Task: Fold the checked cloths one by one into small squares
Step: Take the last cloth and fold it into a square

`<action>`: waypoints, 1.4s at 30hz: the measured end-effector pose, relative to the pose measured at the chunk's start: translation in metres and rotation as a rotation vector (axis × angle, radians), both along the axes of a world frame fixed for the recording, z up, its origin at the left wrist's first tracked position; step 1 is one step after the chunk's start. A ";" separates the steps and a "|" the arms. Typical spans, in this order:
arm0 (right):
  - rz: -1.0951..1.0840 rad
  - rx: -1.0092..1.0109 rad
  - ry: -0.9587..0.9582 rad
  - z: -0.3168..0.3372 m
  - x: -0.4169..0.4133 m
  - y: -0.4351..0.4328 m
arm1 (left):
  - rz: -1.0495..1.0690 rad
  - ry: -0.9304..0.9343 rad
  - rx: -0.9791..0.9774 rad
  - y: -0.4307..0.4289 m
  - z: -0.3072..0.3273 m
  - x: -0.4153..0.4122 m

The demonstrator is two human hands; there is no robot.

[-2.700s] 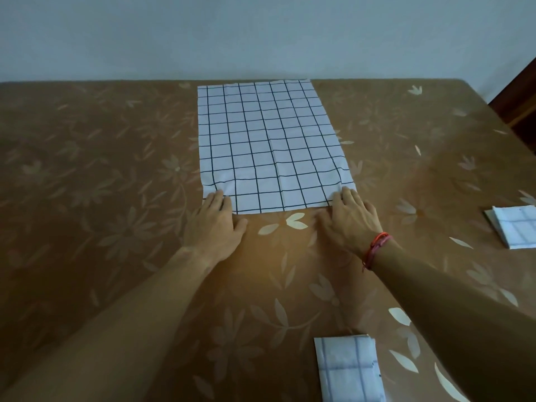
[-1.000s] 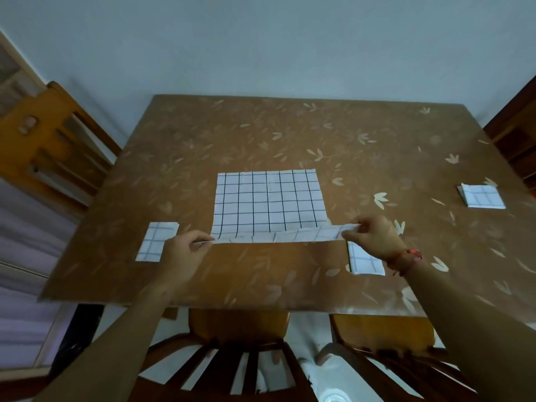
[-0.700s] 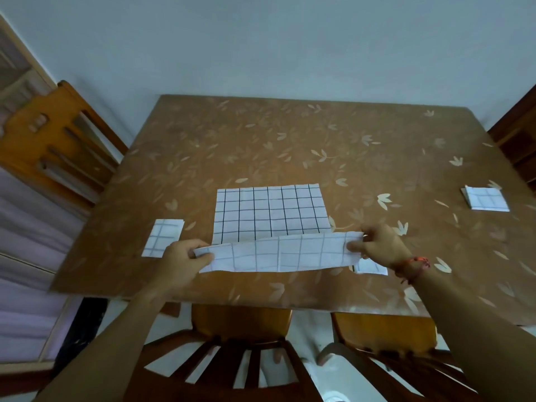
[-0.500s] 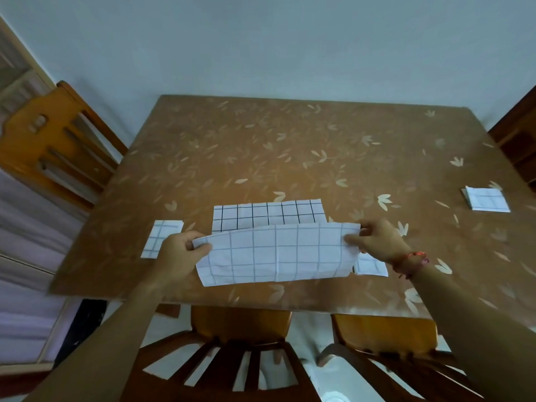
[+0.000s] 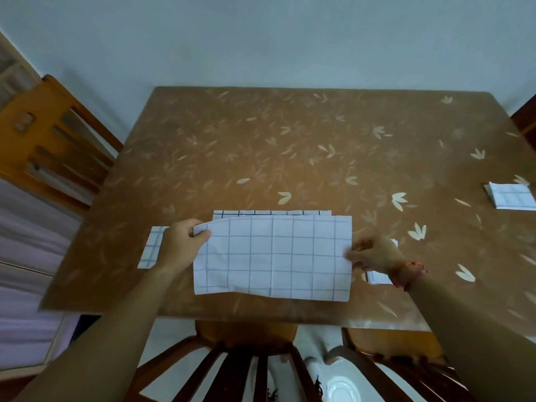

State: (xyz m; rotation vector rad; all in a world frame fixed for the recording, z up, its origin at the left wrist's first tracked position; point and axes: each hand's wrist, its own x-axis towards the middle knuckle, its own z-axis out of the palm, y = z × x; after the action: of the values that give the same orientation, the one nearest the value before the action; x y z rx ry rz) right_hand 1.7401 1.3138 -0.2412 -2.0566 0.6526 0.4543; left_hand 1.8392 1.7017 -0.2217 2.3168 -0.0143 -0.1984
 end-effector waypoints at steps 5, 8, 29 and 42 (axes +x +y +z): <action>-0.057 -0.074 0.004 -0.028 0.026 0.002 | 0.062 0.046 -0.009 -0.001 -0.026 0.025; -0.117 -0.100 0.034 -0.045 0.038 0.003 | 0.102 0.080 -0.075 -0.005 -0.036 0.031; -0.107 -0.228 0.052 -0.052 0.042 0.012 | -0.040 0.085 0.199 0.011 -0.076 -0.018; 0.544 -0.614 -0.374 -0.053 -0.044 0.117 | -0.647 -0.246 0.485 -0.067 -0.104 -0.139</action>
State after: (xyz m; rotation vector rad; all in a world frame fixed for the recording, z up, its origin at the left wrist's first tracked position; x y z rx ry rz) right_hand 1.6960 1.4313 -0.2947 -2.8179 -0.0233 0.1580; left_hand 1.7005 1.6348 -0.3257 2.7301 -0.9378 -0.2581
